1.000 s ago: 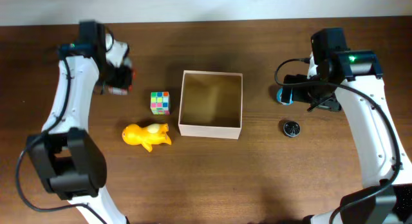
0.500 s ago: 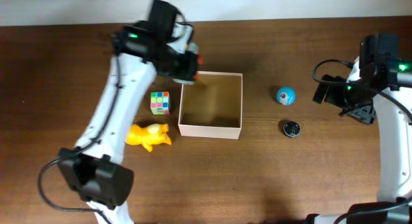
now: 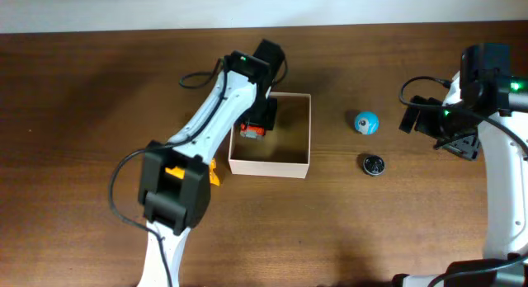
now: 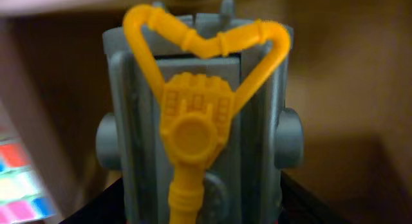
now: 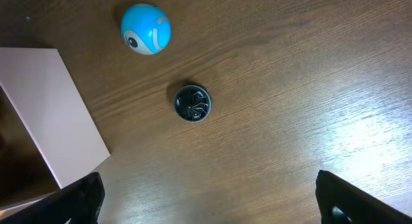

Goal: Pack container
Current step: 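Carry the truck into the box and release it with the left gripper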

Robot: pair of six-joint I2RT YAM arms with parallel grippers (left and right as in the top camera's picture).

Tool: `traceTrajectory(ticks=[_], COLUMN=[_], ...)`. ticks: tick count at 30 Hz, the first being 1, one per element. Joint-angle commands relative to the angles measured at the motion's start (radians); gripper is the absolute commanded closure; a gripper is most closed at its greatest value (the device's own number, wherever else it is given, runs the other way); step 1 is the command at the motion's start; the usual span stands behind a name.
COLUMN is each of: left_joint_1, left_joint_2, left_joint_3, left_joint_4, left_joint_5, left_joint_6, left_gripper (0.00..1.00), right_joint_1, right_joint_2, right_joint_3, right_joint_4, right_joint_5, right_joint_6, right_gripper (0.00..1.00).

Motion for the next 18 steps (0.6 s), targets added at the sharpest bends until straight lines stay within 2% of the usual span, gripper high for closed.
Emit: traceTrajectory(ticks=[1, 4, 6, 9, 14, 18], left_joint_1=[0.01, 0.01, 0.01, 0.01, 0.01, 0.01], left_joint_2=[0.04, 0.042, 0.042, 0.039, 0.015, -0.01], left_joint_3=[0.003, 0.003, 0.004, 0.013, 0.122, 0.27], left_joint_4=[-0.008, 0.0, 0.002, -0.009, -0.114, -0.209], left_joint_5=[-0.029, -0.028, -0.025, -0.017, -0.017, -0.021], left_joint_6=[-0.051, -0.051, -0.051, -0.051, -0.05, -0.049], left_gripper=[0.69, 0.53, 0.36, 0.23, 0.13, 0.13], right_joint_1=[-0.003, -0.003, -0.003, -0.003, -0.003, -0.003], right_joint_2=[-0.015, -0.015, -0.015, -0.015, -0.015, -0.015], right_joint_3=[0.021, 0.021, 0.021, 0.021, 0.021, 0.021], right_joint_4=[0.0, 0.0, 0.0, 0.0, 0.0, 0.0], right_joint_5=[-0.006, -0.005, -0.005, -0.005, -0.006, -0.006], right_joint_6=[0.008, 0.008, 0.008, 0.008, 0.008, 0.008], right_gripper=[0.01, 0.01, 0.01, 0.01, 0.01, 0.01])
